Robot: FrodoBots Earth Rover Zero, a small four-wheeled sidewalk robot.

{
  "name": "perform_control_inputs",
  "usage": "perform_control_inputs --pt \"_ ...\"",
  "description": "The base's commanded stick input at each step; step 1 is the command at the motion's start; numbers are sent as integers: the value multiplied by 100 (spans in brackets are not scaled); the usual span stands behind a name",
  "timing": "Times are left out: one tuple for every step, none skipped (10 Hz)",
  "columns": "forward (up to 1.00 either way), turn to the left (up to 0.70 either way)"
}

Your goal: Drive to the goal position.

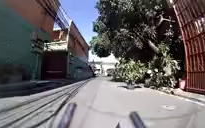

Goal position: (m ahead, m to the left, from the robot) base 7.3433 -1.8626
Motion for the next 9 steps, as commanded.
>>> perform_control_inputs --pt "100 0" --pt "100 2" --pt "100 3" --pt "100 5" --pt "100 6" --pt "100 8" --pt "100 -21" --pt "100 -28" --pt "100 -22"
